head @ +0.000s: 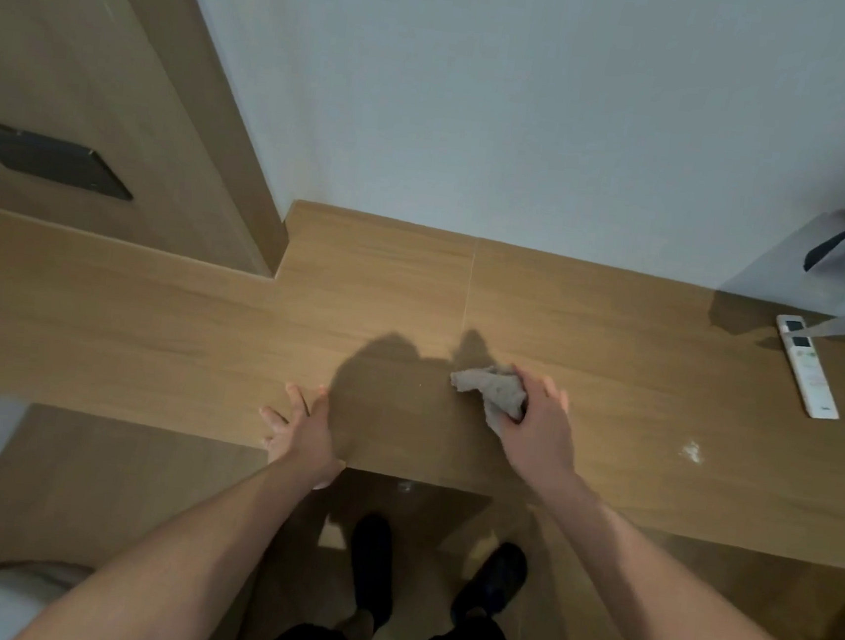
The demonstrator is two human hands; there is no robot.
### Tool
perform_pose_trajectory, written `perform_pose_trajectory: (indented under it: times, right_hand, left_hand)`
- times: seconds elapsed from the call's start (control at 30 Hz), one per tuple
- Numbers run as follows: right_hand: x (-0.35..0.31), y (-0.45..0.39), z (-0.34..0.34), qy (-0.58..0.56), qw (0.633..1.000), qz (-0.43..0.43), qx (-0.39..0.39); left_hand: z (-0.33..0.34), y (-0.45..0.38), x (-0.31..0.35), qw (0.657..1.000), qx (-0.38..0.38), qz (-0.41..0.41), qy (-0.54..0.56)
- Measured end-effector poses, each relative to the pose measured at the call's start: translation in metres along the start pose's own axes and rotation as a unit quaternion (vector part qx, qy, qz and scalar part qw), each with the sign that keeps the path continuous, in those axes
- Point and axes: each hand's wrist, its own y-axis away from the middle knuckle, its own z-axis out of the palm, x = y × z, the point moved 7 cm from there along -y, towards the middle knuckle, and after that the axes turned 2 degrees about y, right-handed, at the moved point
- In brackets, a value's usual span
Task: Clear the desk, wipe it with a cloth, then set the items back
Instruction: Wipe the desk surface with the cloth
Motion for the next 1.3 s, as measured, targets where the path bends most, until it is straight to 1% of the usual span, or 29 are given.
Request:
perform_pose_trajectory:
  times: [0.07, 0.1, 0.17, 0.23, 0.27, 0.33, 0.4, 0.53, 0.63, 0.67, 0.73, 0.8, 0.83, 0.9, 0.97, 1.0, 1.07, 1.1, 1.13, 1.17, 1.23, 1.27, 1.3]
  right_hand:
    - [-0.034, -0.018, 0.02, 0.003, 1.0, -0.009, -0.017]
    - [-0.051, -0.022, 0.036, 0.008, 0.999, -0.028, -0.039]
    - [-0.078, -0.021, 0.079, 0.04, 0.987, -0.09, -0.128]
    - [-0.083, -0.002, 0.122, 0.113, 0.958, -0.129, -0.23]
    - [-0.078, 0.009, 0.135, 0.151, 0.945, -0.143, -0.252]
    - [-0.063, 0.03, 0.133, 0.177, 0.941, -0.171, -0.234]
    - [-0.037, 0.05, 0.117, 0.171, 0.943, -0.18, -0.219]
    - [0.017, 0.065, 0.067, 0.174, 0.95, -0.141, -0.217]
    - [0.021, 0.027, 0.021, 0.117, 0.971, -0.04, -0.205]
    - [0.014, 0.008, 0.007, 0.099, 0.976, -0.022, -0.191]
    - [-0.003, -0.028, -0.016, 0.072, 0.987, -0.031, -0.143]
    - [-0.018, -0.054, -0.021, 0.045, 0.992, -0.056, -0.108]
    - [-0.02, -0.062, -0.013, 0.035, 0.991, -0.056, -0.117]
    - [-0.024, -0.064, 0.024, 0.04, 0.982, -0.029, -0.181]
    - [-0.03, -0.041, 0.08, 0.107, 0.96, -0.02, -0.258]
    - [-0.034, -0.023, 0.103, 0.147, 0.949, -0.026, -0.277]
    - [-0.046, 0.02, 0.129, 0.192, 0.942, -0.07, -0.265]
    - [-0.051, 0.041, 0.131, 0.196, 0.941, -0.109, -0.254]
    - [-0.055, 0.06, 0.128, 0.186, 0.936, -0.141, -0.263]
    - [-0.053, 0.074, 0.123, 0.158, 0.933, -0.154, -0.284]
    - [-0.039, 0.087, 0.103, 0.088, 0.929, -0.122, -0.337]
    - [-0.034, 0.086, 0.085, 0.06, 0.934, -0.107, -0.334]
    - [-0.027, 0.078, 0.064, 0.043, 0.945, -0.096, -0.311]
  left_hand:
    - [0.001, -0.001, 0.0, 1.0, 0.004, 0.0, -0.003]
    - [0.001, -0.002, -0.001, 1.0, 0.005, -0.001, -0.006]
    - [0.003, -0.004, -0.002, 1.0, 0.004, -0.001, -0.01]
    - [0.003, -0.005, -0.002, 1.0, 0.007, 0.0, -0.016]
    - [0.002, -0.005, -0.003, 1.0, 0.009, -0.001, -0.016]
    - [0.002, -0.005, -0.004, 1.0, 0.011, -0.002, -0.015]
    - [0.002, -0.005, -0.004, 1.0, 0.014, -0.001, -0.014]
    - [0.002, -0.003, -0.004, 1.0, 0.01, -0.007, -0.012]
    - [0.0, -0.002, -0.002, 1.0, 0.013, -0.003, -0.025]
    - [-0.001, -0.001, -0.002, 1.0, 0.014, -0.003, -0.026]
    - [-0.001, 0.0, -0.002, 1.0, 0.01, -0.003, -0.022]
    - [-0.001, 0.0, -0.002, 1.0, 0.007, -0.002, -0.017]
    - [0.0, 0.0, -0.002, 1.0, 0.005, -0.003, -0.013]
    - [0.002, -0.001, -0.001, 1.0, 0.003, -0.006, -0.01]
    - [0.003, -0.002, 0.0, 1.0, 0.003, -0.007, -0.015]
    - [0.003, -0.003, -0.001, 1.0, 0.0, -0.006, -0.017]
    - [0.005, -0.005, -0.001, 1.0, -0.003, -0.001, -0.015]
    - [0.005, -0.005, -0.002, 1.0, -0.004, 0.0, -0.011]
    - [0.005, -0.005, -0.003, 1.0, -0.002, -0.002, -0.006]
    - [0.004, -0.004, -0.004, 1.0, 0.001, -0.005, -0.003]
    - [0.002, -0.004, -0.004, 1.0, 0.007, 0.0, -0.009]
    - [0.003, -0.005, -0.003, 1.0, 0.005, 0.005, -0.009]
    - [0.003, -0.005, -0.002, 1.0, 0.0, 0.008, -0.007]
